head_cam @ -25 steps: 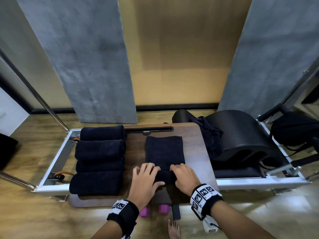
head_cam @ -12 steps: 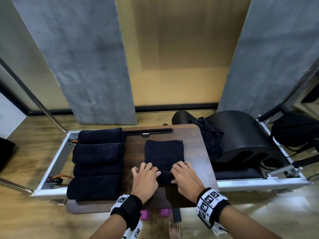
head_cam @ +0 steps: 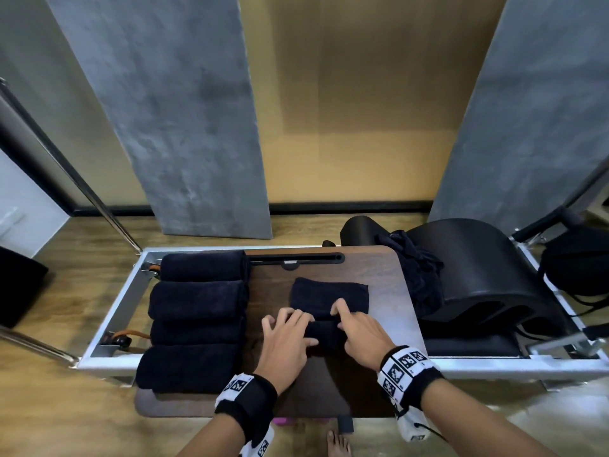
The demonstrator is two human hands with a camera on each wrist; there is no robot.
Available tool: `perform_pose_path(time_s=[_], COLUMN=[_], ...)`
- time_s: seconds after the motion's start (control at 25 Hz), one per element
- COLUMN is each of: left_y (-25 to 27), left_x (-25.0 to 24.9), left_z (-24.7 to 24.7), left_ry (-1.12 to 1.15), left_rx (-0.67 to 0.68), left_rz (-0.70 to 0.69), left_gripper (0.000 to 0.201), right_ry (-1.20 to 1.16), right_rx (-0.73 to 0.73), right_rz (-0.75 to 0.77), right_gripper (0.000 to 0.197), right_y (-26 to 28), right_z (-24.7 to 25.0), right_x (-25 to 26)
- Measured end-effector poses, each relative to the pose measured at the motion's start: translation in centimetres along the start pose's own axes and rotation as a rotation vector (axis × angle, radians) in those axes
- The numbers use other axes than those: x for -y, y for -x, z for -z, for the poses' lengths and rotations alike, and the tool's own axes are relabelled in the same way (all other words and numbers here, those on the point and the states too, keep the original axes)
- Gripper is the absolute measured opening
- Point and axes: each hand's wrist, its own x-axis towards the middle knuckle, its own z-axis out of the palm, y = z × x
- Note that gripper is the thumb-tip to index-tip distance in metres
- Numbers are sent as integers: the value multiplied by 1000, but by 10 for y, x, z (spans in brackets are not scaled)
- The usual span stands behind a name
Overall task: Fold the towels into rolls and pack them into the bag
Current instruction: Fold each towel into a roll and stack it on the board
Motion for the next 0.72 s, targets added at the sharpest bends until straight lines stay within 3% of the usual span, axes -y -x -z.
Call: perform_pose_path(time_s=[0.08, 0.12, 0.2, 0.28, 0.44, 0.56, 0.72], left_y=[-12, -18, -28, -37, -52, -58, -67], left_x=[2, 3, 6, 6, 7, 10, 10], left_z=[0, -1, -2, -2, 0, 5, 2], left_ry=[22, 23, 36, 55, 67, 224, 398], left_rx=[-6, -7, 8, 22, -22, -107, -70], left_rz=[14, 17, 35, 68, 116, 171, 245], left_gripper=[28, 25, 22, 20, 25, 38, 54], right_ry=[-7, -6, 105, 274, 170, -91, -266], right_rx=[-82, -107, -49, -34, -37, -13, -16], right_rz=[60, 85, 100, 139, 145, 10, -131], right_gripper=[20, 20, 62, 74, 53, 25, 9], right_y=[1, 2, 2, -1, -21, -38, -58], right_z=[-1, -1, -2, -2, 10, 27, 28], right_x=[-3, -6, -16, -22, -27, -32, -42])
